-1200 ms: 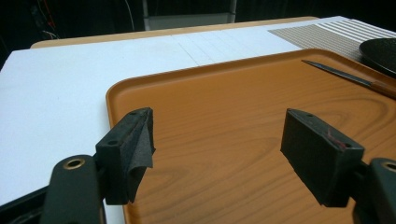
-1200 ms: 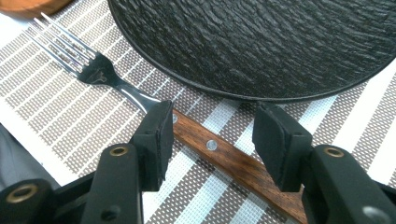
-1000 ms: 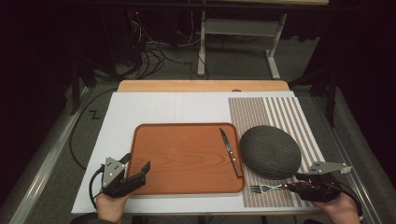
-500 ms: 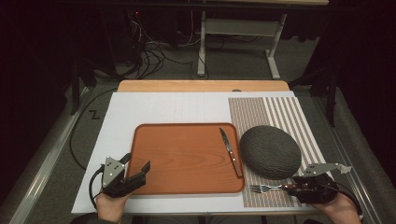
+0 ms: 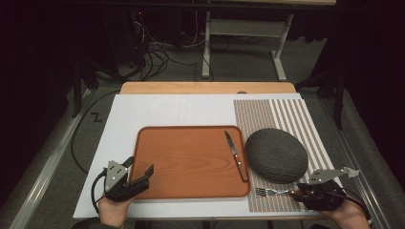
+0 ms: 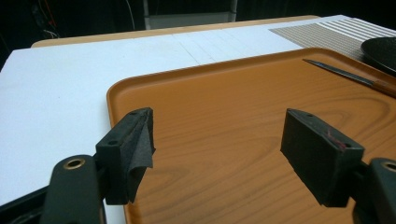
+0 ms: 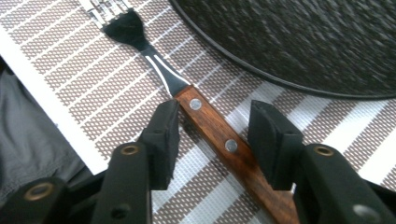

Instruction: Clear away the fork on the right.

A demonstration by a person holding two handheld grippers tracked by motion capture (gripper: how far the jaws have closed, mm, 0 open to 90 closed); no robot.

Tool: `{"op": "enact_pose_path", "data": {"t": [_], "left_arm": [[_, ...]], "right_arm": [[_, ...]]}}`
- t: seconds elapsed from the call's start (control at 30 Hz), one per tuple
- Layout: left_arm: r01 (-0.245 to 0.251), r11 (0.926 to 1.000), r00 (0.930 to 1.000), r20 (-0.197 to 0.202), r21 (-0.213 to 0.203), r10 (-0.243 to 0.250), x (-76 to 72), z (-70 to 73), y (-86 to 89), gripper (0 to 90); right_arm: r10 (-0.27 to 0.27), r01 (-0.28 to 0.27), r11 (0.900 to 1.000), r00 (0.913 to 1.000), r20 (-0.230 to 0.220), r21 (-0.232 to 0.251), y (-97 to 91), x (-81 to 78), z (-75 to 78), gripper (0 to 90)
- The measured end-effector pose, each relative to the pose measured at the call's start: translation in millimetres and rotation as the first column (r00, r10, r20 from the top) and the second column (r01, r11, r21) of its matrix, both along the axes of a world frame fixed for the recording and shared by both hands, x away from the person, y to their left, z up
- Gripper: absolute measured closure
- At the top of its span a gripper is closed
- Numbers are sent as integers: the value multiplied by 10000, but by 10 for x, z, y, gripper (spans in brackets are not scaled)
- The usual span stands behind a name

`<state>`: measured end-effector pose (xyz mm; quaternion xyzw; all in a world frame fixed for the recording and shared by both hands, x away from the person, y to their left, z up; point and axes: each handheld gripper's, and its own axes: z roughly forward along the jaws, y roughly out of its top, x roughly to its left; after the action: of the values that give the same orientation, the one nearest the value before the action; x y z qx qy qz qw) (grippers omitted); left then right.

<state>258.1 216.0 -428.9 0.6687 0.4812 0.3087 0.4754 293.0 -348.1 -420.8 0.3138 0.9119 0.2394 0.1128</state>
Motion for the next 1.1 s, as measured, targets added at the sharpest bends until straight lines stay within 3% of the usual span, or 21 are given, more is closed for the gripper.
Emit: {"op": "enact_pose_path", "data": {"t": [0.43, 0.63, 1.1], "left_arm": [[-1, 10000, 10000, -1, 2, 1, 0, 0, 1, 260], [0, 10000, 10000, -9, 11, 0, 2, -1, 0, 260], [-9, 10000, 10000, -4, 5, 9, 1, -1, 1, 260]], "right_arm": [[747, -746, 9972, 9972, 92, -107, 63, -28, 4, 685], [846, -845, 9964, 9964, 97, -110, 68, -27, 5, 704], [1540, -1540, 9879, 9881, -8, -158, 127, -18, 8, 787]]}}
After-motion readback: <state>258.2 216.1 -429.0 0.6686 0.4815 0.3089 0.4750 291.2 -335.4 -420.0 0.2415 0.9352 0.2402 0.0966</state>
